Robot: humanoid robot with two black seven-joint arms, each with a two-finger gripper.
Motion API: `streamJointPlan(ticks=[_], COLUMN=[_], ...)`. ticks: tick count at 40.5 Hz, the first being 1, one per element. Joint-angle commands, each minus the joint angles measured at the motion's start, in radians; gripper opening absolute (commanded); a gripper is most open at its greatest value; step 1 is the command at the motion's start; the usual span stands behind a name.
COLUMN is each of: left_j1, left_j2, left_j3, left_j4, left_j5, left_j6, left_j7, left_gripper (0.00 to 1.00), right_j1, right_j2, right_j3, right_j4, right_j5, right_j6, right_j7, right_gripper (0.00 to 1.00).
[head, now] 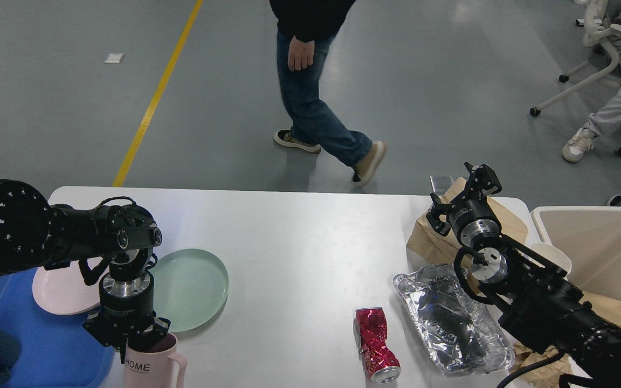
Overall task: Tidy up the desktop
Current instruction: 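Lift the pink mug and lower it onto the blue tray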
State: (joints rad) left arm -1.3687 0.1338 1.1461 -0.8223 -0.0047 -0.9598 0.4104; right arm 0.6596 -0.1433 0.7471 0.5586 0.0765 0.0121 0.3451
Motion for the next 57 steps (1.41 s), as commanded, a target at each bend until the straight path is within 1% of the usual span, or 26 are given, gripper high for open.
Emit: streamJointPlan(ticks=[1,6,12,20,23,25,30,34,35,39,45,51,52,56,57], left_j1=[-0.007,-0.075,-0.167,-0.323,-0.412,-0.423,-0.394,-0.323,-0.288,-0.227,-0.127,-0.075,-0.063,-0.024,0.002], left_j2=[0.007,0.024,0.082,0.217,0.294,0.309,0.325,0.343,0.357,0.371,0.362,0.359,0.359,0.342,0.33], left_j3=[0.0,0.009,0.015,0.024,0.07,0.089,0.135,0.15,0.15,0.146,0.132,0.129,0.127,0.095,0.072], left_j4=[-0.003,-0.009,-0.015,-0.066,-0.101,-0.101,-0.09,-0.081,-0.075,-0.046,0.035,0.109,0.139,0.204,0.231], left_j5=[-0.001,-0.001,0.0,0.002,0.003,0.002,0.0,0.003,0.008,0.009,0.011,0.009,0.008,0.008,0.008], left_j6=[0.0,0.0,0.0,0.0,0.0,0.0,0.0,0.0,0.0,0.0,0.0,0.0,0.0,0.0,0.0], left_j7=[-0.024,-0.03,-0.031,-0.03,-0.028,-0.03,-0.033,-0.047,-0.051,-0.051,-0.051,-0.054,-0.054,-0.053,-0.051], left_gripper=[0.0,0.0,0.0,0.0,0.0,0.0,0.0,0.0,0.0,0.0,0.0,0.0,0.0,0.0,0.0], right_j1=[0.0,0.0,0.0,0.0,0.0,0.0,0.0,0.0,0.0,0.0,0.0,0.0,0.0,0.0,0.0], right_j2=[-0.001,-0.001,-0.001,-0.001,-0.001,-0.001,-0.001,-0.001,-0.001,-0.001,-0.001,-0.001,-0.001,-0.001,-0.001], right_j3=[0.0,0.0,0.0,0.0,0.0,0.0,0.0,0.0,0.0,0.0,0.0,0.0,0.0,0.0,0.0], right_j4=[0.001,0.0,0.001,0.001,0.001,0.001,0.001,0.001,0.001,0.001,0.001,0.001,0.001,0.001,0.001], right_j5=[0.0,0.0,0.0,0.0,0.0,0.0,0.0,0.0,0.0,0.0,0.0,0.0,0.0,0.0,0.0], right_j6=[0.0,0.0,-0.001,-0.001,0.0,0.0,0.0,0.0,-0.001,-0.001,0.0,0.0,0.0,0.0,0.0], right_j7=[0.0,0.0,0.0,0.0,0.0,0.0,0.0,0.0,0.0,0.0,0.0,0.0,0.0,0.0,0.0], right_gripper=[1.0,1.0,1.0,1.0,1.0,1.0,1.0,1.0,1.0,1.0,1.0,1.0,1.0,1.0,1.0])
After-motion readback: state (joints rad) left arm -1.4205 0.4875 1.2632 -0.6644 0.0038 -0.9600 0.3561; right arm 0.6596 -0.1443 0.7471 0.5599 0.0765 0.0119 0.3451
